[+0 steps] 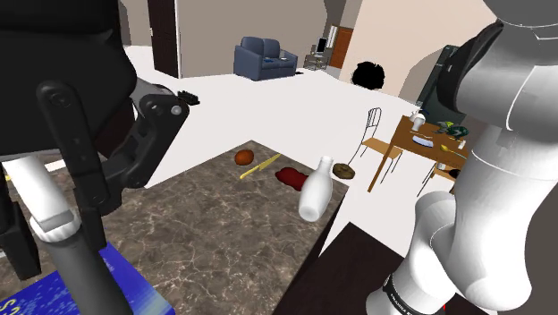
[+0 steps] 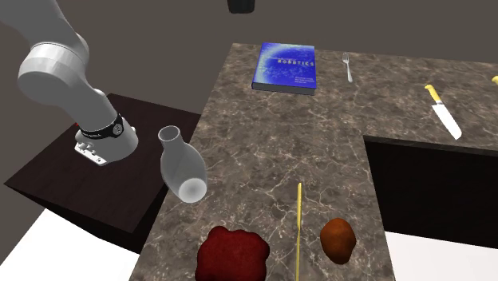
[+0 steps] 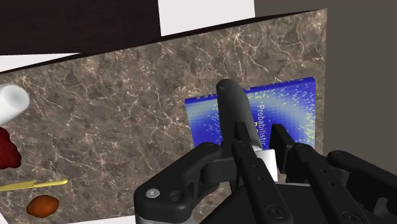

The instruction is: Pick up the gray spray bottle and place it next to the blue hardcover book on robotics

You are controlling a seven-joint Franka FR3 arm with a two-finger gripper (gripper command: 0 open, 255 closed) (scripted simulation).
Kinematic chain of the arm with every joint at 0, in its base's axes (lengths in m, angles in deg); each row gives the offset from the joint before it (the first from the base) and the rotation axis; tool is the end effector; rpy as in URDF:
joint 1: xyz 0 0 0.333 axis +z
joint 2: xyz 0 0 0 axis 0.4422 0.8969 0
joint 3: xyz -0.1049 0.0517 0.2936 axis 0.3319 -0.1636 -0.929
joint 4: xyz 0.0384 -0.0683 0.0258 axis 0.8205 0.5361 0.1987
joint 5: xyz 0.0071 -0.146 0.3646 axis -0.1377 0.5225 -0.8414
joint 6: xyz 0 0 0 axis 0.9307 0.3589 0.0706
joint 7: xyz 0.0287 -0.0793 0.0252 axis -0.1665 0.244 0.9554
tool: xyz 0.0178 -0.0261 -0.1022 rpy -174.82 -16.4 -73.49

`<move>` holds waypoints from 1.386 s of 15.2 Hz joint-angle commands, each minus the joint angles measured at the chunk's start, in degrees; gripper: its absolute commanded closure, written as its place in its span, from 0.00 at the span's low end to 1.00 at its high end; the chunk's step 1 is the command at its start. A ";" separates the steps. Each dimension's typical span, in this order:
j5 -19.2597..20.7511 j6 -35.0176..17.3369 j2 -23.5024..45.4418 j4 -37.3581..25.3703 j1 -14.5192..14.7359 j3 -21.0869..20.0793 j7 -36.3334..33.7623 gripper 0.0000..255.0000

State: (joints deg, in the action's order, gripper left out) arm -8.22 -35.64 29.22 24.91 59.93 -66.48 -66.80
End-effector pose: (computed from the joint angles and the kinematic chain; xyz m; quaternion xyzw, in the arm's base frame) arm 0.2556 0.5189 0.6813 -0.9988 0.0303 -0.0265 0.0294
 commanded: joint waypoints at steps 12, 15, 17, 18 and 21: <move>-2.89 -11.69 -4.77 15.57 -1.90 0.88 1.50 1.00; -3.20 -14.15 -5.32 18.49 -2.06 0.98 1.65 1.00; -3.35 -15.77 -5.60 20.33 -2.13 1.04 1.72 1.00; -3.41 -16.56 -5.71 21.22 -2.16 1.06 1.74 1.00; -3.53 -18.93 -5.95 23.78 -2.23 1.11 1.78 1.00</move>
State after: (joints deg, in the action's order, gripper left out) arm -11.62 -53.76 23.50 47.73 57.77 -65.42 -65.13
